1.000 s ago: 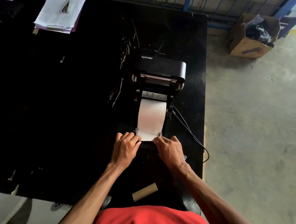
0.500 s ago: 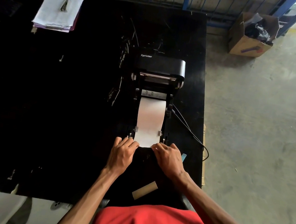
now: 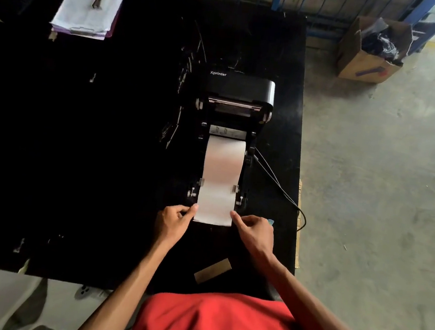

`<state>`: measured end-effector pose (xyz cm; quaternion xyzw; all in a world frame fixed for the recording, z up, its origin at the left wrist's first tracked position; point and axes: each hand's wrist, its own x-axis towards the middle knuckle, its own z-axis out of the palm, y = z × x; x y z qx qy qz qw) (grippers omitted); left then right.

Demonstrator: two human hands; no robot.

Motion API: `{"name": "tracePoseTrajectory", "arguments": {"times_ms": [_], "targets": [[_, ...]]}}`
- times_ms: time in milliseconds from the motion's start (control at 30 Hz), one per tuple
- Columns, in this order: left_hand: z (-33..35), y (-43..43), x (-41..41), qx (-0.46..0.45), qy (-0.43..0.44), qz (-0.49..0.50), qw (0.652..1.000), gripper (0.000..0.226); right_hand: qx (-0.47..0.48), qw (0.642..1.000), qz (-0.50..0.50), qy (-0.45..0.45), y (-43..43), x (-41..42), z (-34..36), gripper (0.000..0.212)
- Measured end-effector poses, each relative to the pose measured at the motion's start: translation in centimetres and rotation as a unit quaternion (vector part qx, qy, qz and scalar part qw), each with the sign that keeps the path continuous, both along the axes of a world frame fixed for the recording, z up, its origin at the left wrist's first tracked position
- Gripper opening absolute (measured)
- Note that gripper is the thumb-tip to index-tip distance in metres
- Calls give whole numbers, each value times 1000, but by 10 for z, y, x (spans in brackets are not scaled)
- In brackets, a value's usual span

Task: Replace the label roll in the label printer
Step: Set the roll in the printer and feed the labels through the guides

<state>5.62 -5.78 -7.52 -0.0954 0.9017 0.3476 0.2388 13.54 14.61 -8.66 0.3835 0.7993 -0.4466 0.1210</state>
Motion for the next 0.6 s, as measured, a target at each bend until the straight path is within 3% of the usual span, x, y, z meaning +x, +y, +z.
{"name": "tracePoseTrajectory", "arguments": {"times_ms": [133,233,400,600], "targets": [[-8,8,2,136,-88,78,984,19,-215,973,-77,-6,-2,-7,0,20],[-11,3,7,147,-92,87,981,22,-203,978,-48,7,-2,-6,3,21],[-12,-7,18,104,-58,16,993,19,-187,982,5,24,-3,9,2,21],[-15,-19,29,100,-46,-21,994,25,-173,983,49,-20,-1,19,3,26]]}}
